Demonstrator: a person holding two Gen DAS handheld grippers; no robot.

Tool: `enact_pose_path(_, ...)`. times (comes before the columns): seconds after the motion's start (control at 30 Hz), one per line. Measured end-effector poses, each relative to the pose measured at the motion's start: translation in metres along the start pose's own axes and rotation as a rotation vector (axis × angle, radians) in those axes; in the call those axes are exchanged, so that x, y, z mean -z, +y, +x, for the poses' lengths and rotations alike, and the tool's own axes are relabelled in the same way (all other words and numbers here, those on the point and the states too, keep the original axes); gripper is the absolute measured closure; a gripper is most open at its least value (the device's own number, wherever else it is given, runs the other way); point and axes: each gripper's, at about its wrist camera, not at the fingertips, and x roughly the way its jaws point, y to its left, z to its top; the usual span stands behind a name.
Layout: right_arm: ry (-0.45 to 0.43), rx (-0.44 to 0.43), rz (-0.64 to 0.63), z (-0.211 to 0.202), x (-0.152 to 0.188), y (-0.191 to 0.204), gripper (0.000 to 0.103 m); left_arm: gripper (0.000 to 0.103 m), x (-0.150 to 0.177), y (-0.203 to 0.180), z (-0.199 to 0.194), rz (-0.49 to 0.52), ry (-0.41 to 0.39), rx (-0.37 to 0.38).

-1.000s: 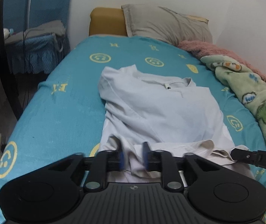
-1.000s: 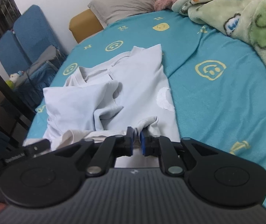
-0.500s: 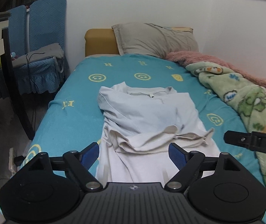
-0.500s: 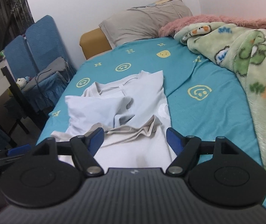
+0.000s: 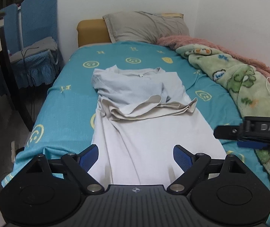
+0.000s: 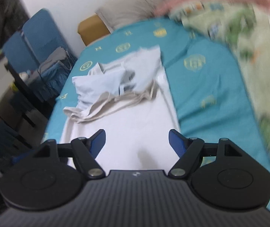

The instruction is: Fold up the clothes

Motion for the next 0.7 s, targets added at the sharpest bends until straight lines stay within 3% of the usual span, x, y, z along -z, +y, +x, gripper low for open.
enact_pose_path(0.17,0.171,-0.153,0.396,0.012,0.016,-0.046,0.026,0.015,-0.003,0.012,0.008,-0.095,0.045,0.022)
enact_pose_path(0.33,0.275,-0.223,0.530,0.033,0.033,-0.049,0.026,0.015,-0.005,0.023,0.014,-0.189,0.075,0.045)
enact_pose_path(0.53,0.206,-0.149,0.677,0.042,0.043,-0.066,0.029,0.015,-0.009,0.034,0.020,-0.329,0.104,0.138)
enact_pose_path(0.67,0.132,-0.089,0.724,0.037,0.043,-0.075,0.047,0.015,-0.008,0.043,0.024,-0.457,0.133,0.258)
enact_pose_path(0.7,0.126,-0.077,0.723,0.038,0.043,-0.075,0.057,0.015,-0.007,0.045,0.026,-0.483,0.141,0.289)
